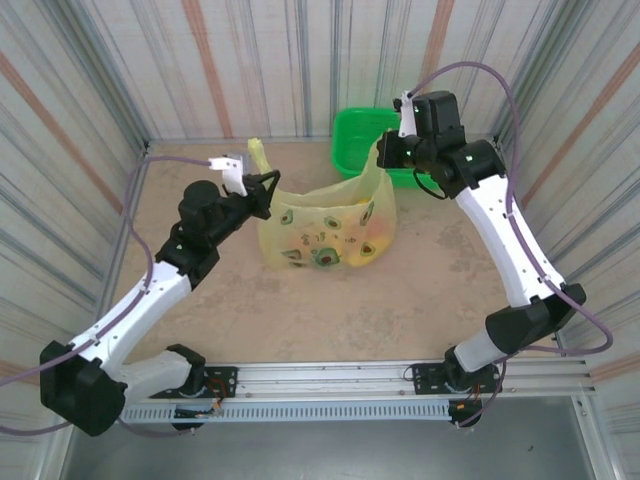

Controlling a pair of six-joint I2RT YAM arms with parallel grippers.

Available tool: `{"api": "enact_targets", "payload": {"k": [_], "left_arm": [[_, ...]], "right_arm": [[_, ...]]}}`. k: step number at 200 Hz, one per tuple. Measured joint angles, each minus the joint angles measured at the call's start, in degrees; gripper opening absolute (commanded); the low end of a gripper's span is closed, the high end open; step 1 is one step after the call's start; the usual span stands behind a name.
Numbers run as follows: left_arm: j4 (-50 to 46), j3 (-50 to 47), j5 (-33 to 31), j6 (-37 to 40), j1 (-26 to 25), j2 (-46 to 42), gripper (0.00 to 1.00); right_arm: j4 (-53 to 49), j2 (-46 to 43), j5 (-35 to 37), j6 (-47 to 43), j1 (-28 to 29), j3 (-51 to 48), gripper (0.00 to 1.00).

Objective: Place the fake fruits into the plastic bag and tie a complex knot

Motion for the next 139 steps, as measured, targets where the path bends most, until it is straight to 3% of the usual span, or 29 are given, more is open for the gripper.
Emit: {"api": "enact_targets", "payload": {"k": [13, 33, 70, 102, 139], "left_arm": [[2.0, -0.6, 1.4, -0.1, 0.0, 1.1, 0.0], [4.7, -0.7, 2.9, -0.4, 0.1, 2.3, 0.0], [7.7, -0.7, 5.8, -0.7, 0.7, 3.5, 0.0], [9.1, -0.7, 8.9, -0.8, 0.7, 4.2, 0.0], [9.5, -0.7, 11.0, 1.3, 0.0, 4.2, 0.0]], "right_arm": [[-0.2, 0.2, -0.5, -0.1, -0.3, -1.6, 0.51], [0.4, -0.3, -1.1, -1.2, 0.2, -2.4, 0.75], [3.3, -5.0, -1.0, -4.5, 5.1, -1.9, 0.71], [4.0, -5.0, -1.6, -8.7, 10.4, 5.1, 0.69], [4.7, 0.1, -7.8, -10.3, 12.1, 11.8, 0.76]]}}
